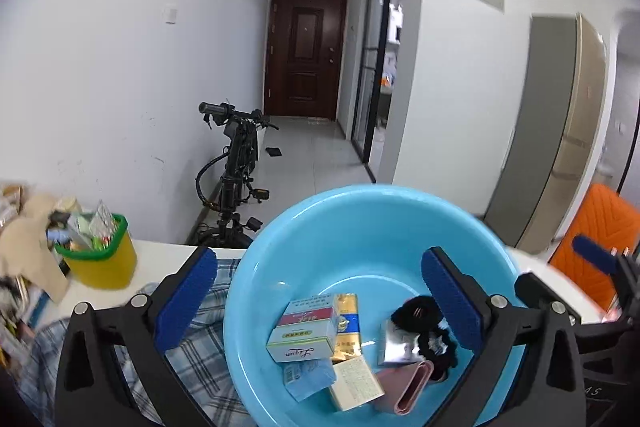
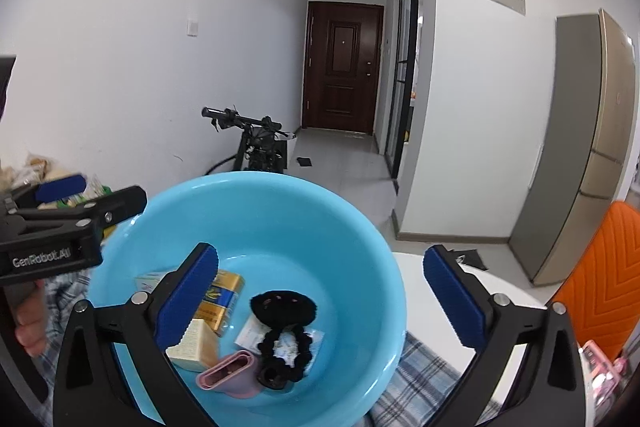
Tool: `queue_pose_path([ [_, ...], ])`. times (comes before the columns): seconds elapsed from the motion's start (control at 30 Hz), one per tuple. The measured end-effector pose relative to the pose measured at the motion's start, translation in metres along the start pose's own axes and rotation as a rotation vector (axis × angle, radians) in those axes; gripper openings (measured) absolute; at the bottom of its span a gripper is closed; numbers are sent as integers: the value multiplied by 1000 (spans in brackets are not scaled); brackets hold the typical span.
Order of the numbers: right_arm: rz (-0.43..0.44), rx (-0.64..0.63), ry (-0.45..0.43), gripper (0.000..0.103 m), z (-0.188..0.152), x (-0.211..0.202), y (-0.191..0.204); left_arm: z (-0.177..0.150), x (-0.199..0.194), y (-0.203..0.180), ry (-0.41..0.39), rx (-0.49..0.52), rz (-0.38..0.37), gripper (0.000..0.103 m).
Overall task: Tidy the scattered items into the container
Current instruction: 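Lift both open tools away from the basin toward the cloth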
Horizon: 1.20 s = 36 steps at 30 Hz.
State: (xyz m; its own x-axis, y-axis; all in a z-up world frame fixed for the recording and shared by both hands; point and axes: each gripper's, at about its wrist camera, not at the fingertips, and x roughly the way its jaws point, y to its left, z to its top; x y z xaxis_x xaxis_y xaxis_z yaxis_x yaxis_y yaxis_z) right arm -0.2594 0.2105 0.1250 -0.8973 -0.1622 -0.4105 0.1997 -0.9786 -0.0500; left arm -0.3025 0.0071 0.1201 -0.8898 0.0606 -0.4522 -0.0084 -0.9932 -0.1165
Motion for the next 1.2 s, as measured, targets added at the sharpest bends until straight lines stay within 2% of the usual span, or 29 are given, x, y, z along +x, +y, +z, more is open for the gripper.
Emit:
queue_pose_path([
  [0.1,4,8,-10,102,1,-1,-1,-1,-7,8,-35,-47,0,103],
  [0.2,-5,-1,-9,102,-1,-1,-2,-1,-11,12,-41,-41,17,103],
  [0.27,-5,15,-13,102,-4,-3,-5,0,-13,12,-39,-21,31,103],
  [0.37,1,48,-3,102,-5,-2,-7,-3,-9,5,6,53,42,103],
  [0.5,-7,61,-11,102,-3,-6,-9,-8,-14,-3,-17,106,59,103],
  [0.6,-16,65,-22,102,-2,-12,-10,-7,-18,-2,-19,85,49,103],
  [0.7,-16,63,-36,102,-1,-23,-10,-5,-23,6,12,47,24,103],
  [0.8,-7,68,-48,102,-1,-36,-12,-7,-35,15,-21,45,30,103],
  [0.9,11,72,-22,102,2,-44,-16,-9,-48,18,-34,86,58,103],
  [1.03,4,72,-15,102,9,-63,-22,-14,-67,13,-25,157,79,103],
  [1.2,-2,45,-1,102,7,-96,-19,-22,-102,3,-42,185,89,103],
])
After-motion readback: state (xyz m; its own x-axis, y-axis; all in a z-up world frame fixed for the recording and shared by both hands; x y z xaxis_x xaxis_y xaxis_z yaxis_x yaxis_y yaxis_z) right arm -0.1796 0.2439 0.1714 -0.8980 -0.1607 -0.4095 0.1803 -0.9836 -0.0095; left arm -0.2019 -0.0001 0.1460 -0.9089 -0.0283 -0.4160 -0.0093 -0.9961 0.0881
